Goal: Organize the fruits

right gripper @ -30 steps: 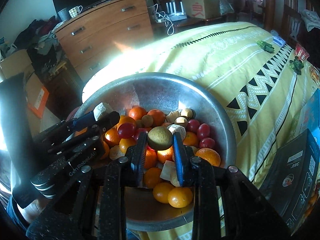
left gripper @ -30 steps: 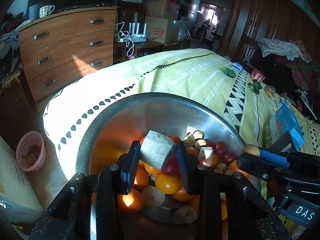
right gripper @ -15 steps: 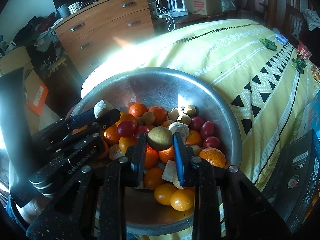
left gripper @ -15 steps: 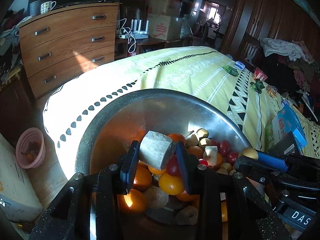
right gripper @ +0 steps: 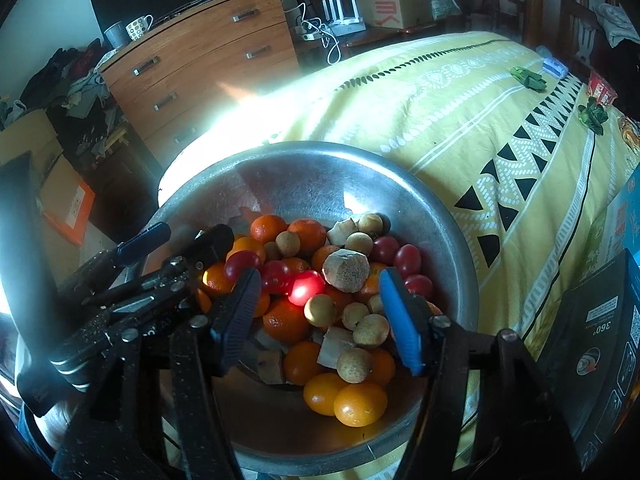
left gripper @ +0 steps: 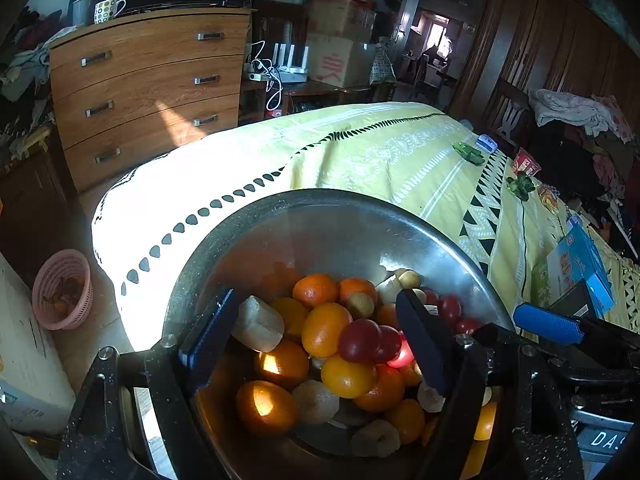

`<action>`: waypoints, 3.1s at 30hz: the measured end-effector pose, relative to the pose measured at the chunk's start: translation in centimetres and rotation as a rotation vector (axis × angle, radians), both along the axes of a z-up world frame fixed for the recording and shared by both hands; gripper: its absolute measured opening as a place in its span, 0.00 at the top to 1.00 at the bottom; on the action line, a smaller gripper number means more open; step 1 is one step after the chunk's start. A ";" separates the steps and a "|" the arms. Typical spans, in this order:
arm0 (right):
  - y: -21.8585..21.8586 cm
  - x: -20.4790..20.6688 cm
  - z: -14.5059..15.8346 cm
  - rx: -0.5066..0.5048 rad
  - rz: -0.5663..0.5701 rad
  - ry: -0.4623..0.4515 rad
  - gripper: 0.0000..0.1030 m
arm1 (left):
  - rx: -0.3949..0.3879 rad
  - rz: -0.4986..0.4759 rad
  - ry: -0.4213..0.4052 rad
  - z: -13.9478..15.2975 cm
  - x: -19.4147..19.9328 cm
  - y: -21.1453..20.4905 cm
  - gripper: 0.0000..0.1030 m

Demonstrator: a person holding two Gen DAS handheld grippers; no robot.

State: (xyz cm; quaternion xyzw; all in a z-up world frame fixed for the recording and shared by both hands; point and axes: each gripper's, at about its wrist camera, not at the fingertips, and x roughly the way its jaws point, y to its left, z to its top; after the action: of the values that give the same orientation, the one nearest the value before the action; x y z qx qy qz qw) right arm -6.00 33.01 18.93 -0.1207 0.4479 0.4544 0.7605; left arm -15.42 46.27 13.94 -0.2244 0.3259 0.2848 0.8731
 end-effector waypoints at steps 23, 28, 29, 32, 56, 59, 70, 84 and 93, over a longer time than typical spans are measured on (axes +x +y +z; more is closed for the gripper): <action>-1.5 -0.5 1.5 0.026 0.003 -0.037 0.32 | 0.001 0.036 -0.002 0.6 -0.5 -0.2 0.13; -3.3 -1.4 3.1 0.054 -0.003 -0.093 0.32 | 0.018 0.066 -0.022 1.5 -1.3 -0.7 0.12; -3.8 -1.5 3.5 0.062 -0.011 -0.106 0.32 | 0.028 0.071 -0.032 1.9 -1.4 -1.0 0.12; -6.0 -1.8 5.1 0.100 -0.050 -0.161 0.32 | 0.071 0.076 -0.082 3.7 -1.9 -2.3 0.12; -38.3 1.0 3.6 0.035 -0.685 -0.299 0.13 | 0.300 -0.507 -0.246 10.1 5.5 -33.6 0.00; -43.3 1.5 0.5 -0.043 -0.787 -0.273 0.12 | 0.259 -0.683 -0.197 7.8 7.2 -40.1 0.00; -51.3 5.2 -11.4 -0.236 -0.912 -0.060 0.12 | 0.228 -0.827 0.117 -5.7 14.8 -50.1 0.00; -52.3 6.0 -15.3 -0.221 -0.953 -0.051 0.00 | 0.149 -0.756 0.254 -13.2 17.6 -48.9 0.00; -52.2 6.3 -15.5 -0.211 -0.951 -0.055 0.00 | 0.154 -0.752 0.229 -13.7 17.6 -48.9 0.00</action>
State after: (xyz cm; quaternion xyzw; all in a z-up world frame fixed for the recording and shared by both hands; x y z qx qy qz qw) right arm 0.31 -19.20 3.41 0.0090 0.4768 0.0053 0.8789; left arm 2.16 -2.64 0.27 0.0097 0.4582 -0.0081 0.8888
